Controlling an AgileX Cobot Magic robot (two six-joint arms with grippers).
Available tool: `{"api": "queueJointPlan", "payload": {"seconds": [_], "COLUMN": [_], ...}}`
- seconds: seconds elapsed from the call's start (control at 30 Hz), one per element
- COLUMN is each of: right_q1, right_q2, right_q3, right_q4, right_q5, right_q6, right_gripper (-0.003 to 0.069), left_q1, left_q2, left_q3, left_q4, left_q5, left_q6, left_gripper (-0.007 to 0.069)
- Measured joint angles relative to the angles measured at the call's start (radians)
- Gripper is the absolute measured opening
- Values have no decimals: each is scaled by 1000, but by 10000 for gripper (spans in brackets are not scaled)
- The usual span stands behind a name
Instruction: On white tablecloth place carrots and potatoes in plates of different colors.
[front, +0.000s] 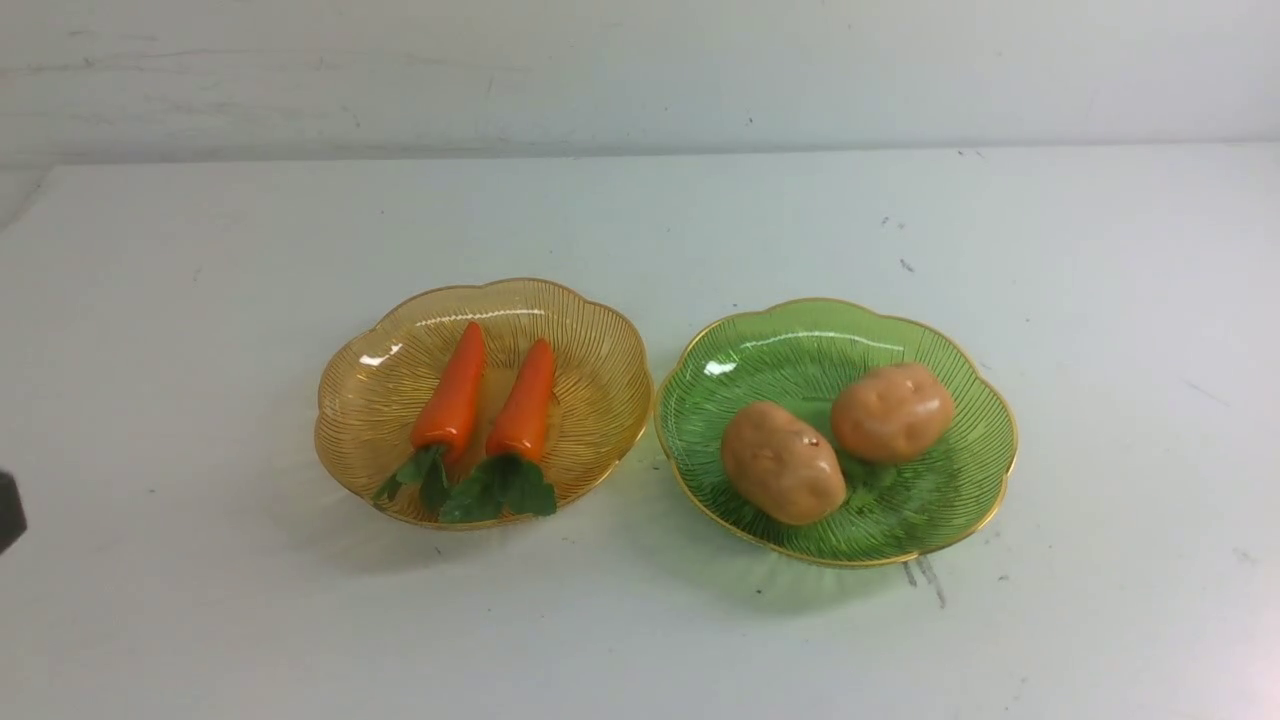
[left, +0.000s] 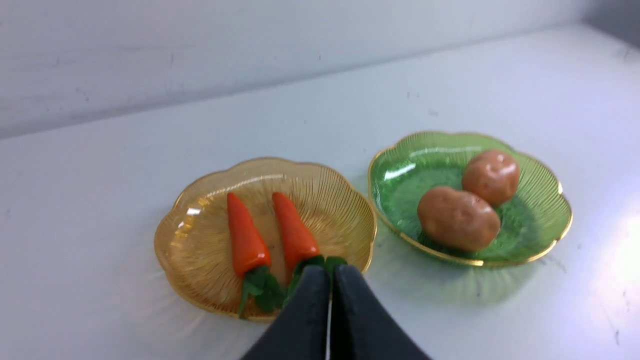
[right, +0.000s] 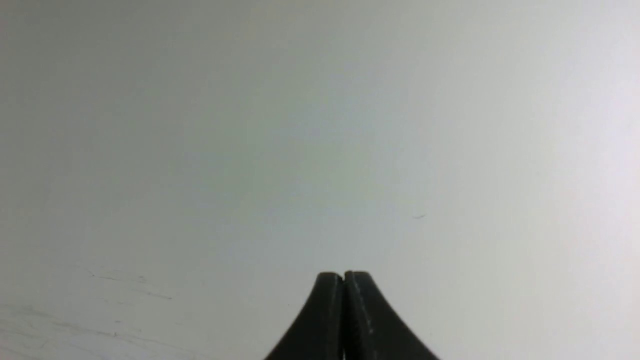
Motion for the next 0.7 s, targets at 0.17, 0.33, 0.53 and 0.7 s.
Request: {"api": "queueJointPlan", "payload": {"seconds": [0.17, 0.33, 0.53, 0.7], "right_q1": [0, 0, -1, -1], "right_q2": [0, 0, 0, 0], "right_q3": [4, 6, 6, 6], "right_q4": [-33, -43, -43, -43], "right_q5": [-2, -3, -5, -5], "right_q6": [0, 0, 0, 0], "right_gripper": [-15, -15, -15, -15], "left_q1": [0, 0, 0, 0], "left_q2": [-59, -59, -59, -59], "left_q3": [87, 95, 96, 96], "left_q4": [2, 2, 2, 2], "left_q5": [-72, -99, -100, -100], "left_q6": [-17, -18, -24, -24], "left_gripper": [-3, -3, -3, -3]}}
